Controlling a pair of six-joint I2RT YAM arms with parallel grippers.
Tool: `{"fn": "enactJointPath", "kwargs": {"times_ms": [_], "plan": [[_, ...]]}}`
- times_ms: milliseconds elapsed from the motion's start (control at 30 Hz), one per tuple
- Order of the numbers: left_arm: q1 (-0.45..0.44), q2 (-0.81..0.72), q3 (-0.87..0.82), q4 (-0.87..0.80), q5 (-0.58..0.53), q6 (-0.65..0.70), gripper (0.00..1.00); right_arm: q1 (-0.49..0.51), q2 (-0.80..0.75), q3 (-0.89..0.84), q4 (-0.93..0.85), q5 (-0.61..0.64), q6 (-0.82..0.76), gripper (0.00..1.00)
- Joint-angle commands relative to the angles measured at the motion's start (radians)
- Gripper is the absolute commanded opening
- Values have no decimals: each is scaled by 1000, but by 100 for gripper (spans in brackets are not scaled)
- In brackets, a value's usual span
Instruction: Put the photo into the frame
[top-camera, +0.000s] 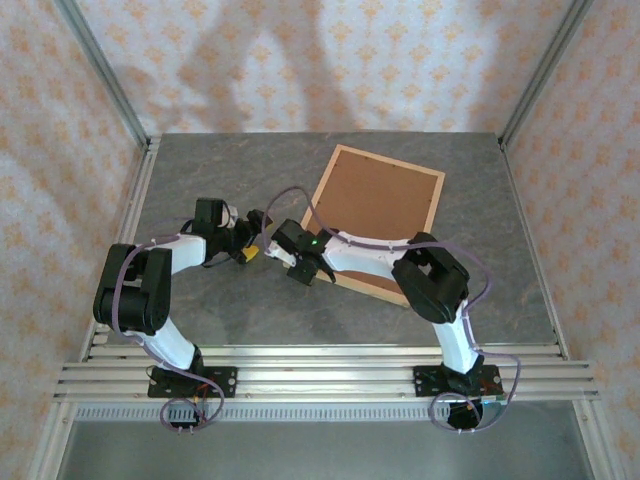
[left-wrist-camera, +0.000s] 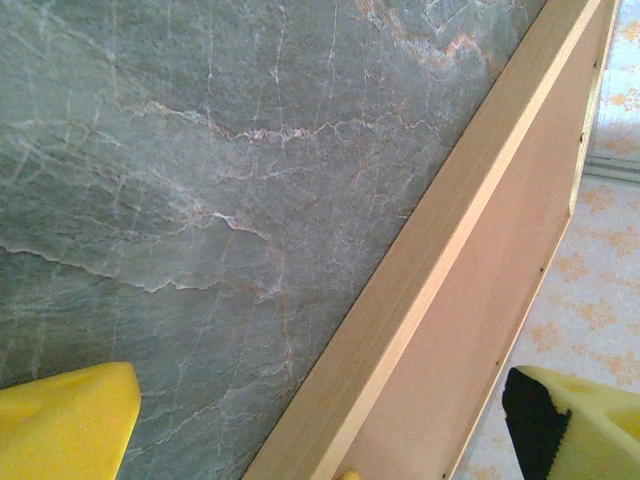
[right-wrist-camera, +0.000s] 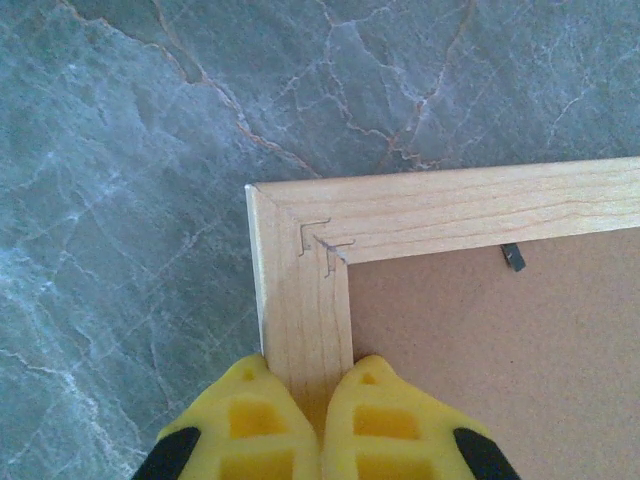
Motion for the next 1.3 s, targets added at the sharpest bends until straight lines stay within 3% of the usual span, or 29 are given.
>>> {"fn": "enactJointPath", "kwargs": {"times_ms": [0,233,467,967,1267], "plan": [[-1,-18,7,-34,17,18,95,-19,60,-55,-97,-107,16,0],[-9,-11,-1,4,84,-9,95,-21,-29,16,-115,-119,0,0],[-39,35,-58,240,162,-153,92,-21,-83,102,-148,-128,-16,0],[-151,167,-109,536,154,-321,86,-2,-158,101,-105,-158,44,0],[-211,298,-178,1017,134,-628,76,3,-138,107,-74,-164,61,0]]}}
